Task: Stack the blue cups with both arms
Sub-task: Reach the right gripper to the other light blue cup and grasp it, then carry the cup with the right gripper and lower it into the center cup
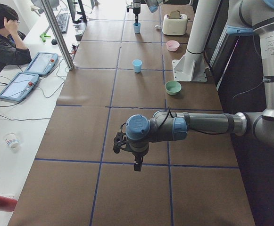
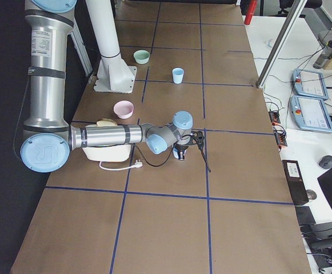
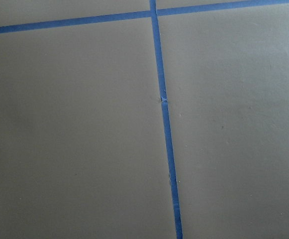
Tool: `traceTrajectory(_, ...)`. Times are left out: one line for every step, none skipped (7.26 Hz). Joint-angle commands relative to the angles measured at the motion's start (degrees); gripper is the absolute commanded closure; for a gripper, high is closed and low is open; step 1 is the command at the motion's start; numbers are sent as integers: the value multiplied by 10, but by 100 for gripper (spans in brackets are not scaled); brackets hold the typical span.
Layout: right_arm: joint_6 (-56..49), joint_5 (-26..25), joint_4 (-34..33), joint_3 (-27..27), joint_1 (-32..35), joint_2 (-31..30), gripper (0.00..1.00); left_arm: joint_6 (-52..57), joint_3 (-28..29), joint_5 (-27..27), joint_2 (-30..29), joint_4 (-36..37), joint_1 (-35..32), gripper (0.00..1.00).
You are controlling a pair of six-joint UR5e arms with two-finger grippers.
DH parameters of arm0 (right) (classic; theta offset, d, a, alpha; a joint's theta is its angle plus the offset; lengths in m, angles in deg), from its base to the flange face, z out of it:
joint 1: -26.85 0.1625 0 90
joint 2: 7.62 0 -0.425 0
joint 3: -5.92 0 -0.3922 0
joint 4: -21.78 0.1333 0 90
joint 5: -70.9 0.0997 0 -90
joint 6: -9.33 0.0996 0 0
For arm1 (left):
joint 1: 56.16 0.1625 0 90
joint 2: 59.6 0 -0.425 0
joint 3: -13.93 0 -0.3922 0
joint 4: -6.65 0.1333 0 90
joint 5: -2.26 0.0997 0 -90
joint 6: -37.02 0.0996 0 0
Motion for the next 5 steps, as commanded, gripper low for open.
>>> traceTrajectory(0, 7, -7, 9, 0, 8, 100, 0, 1, 3, 0, 0, 0, 0)
traceTrajectory(1, 18, -32, 18, 1, 26, 100, -1, 2, 3, 1, 0, 0, 0)
traceTrajectory(3, 18, -99, 56, 1, 48, 100, -1, 1, 3, 1, 0, 0, 0)
traceTrajectory(34, 15, -197, 107, 1, 93, 100, -2, 1, 4, 1, 0, 0, 0)
traceTrajectory(97, 14, -246, 133, -15, 139, 100, -2, 1, 4, 3, 1, 0, 0)
